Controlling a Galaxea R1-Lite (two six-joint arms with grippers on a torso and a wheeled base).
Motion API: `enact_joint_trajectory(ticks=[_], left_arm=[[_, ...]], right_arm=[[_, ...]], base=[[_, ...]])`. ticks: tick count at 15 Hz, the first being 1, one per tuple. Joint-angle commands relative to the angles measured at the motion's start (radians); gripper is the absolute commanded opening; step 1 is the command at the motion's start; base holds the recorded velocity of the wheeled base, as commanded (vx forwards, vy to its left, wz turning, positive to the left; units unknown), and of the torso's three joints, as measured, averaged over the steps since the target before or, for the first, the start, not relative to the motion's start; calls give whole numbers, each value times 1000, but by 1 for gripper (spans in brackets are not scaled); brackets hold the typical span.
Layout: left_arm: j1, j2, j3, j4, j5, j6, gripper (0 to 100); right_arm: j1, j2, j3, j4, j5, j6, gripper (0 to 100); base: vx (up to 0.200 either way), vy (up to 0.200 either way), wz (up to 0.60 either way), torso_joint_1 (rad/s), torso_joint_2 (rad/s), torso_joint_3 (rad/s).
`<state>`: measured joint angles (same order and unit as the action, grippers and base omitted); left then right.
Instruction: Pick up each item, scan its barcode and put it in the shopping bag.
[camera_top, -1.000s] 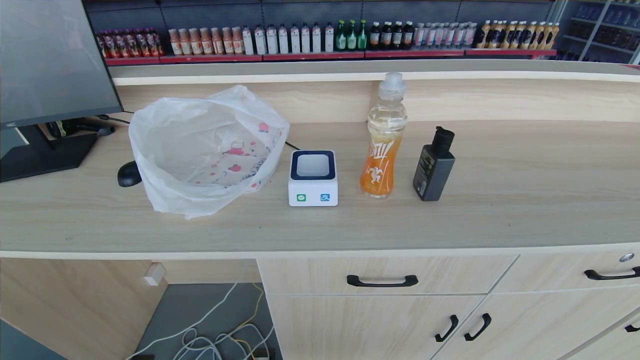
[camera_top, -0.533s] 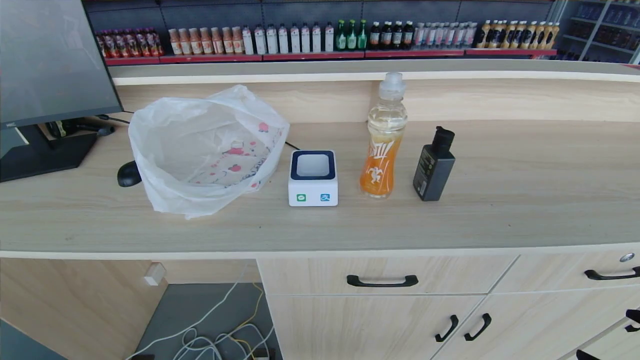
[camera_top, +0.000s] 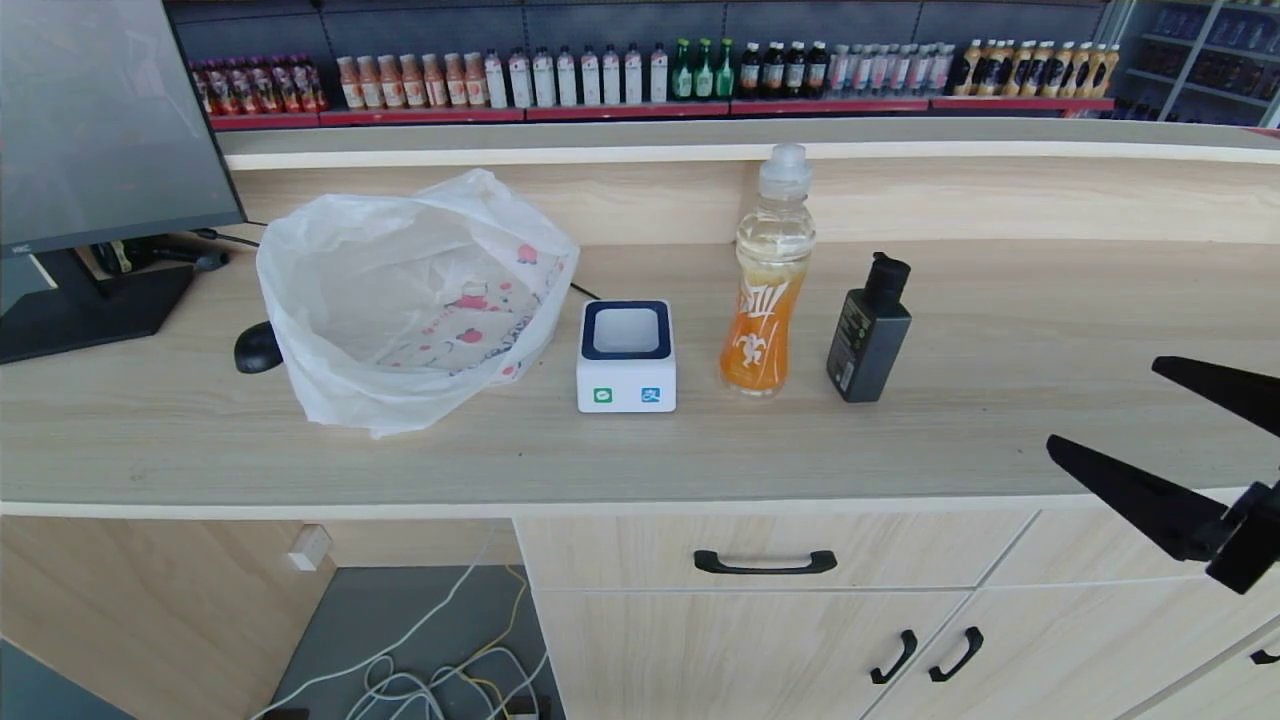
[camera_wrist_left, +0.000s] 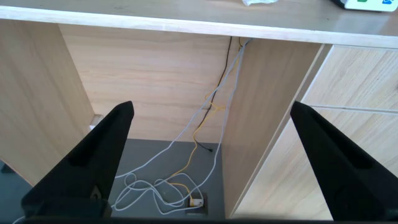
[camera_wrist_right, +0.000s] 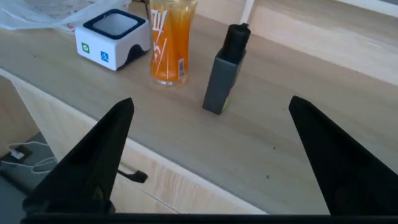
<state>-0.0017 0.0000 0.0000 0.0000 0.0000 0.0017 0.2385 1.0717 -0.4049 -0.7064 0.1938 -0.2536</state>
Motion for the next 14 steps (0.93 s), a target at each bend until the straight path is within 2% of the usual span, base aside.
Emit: enact_joint_trajectory(ticks=[1,2,3,4,6,8,11,14], left_arm=[[0,0,0,0,0,0,100],[0,0,0,0,0,0,100],[0,0,0,0,0,0,100],[0,0,0,0,0,0,100],[0,0,0,0,0,0,100],[0,0,0,0,0,0,100],[0,0,0,0,0,0,100],[0,0,0,0,0,0,100]], right_arm=[[15,188,5,-177,-2,40,100],[15,220,-2,-263,-28,53,100],[61,267,-18,-374,-100,62,100],[93,287,-22,-415,-126,76,100],[263,406,-83,-593,-307,108,100],[335,487,-170,-625,-387,108,100],[344,570,-282,-627,-407,106,100],[344,610,-322,-624,-447,128,100]], base=[[0,0,0,0,0,0],[0,0,0,0,0,0],[0,0,0,0,0,0],[0,0,0,0,0,0],[0,0,0,0,0,0],[0,0,0,0,0,0],[0,0,0,0,0,0],[0,0,0,0,0,0]])
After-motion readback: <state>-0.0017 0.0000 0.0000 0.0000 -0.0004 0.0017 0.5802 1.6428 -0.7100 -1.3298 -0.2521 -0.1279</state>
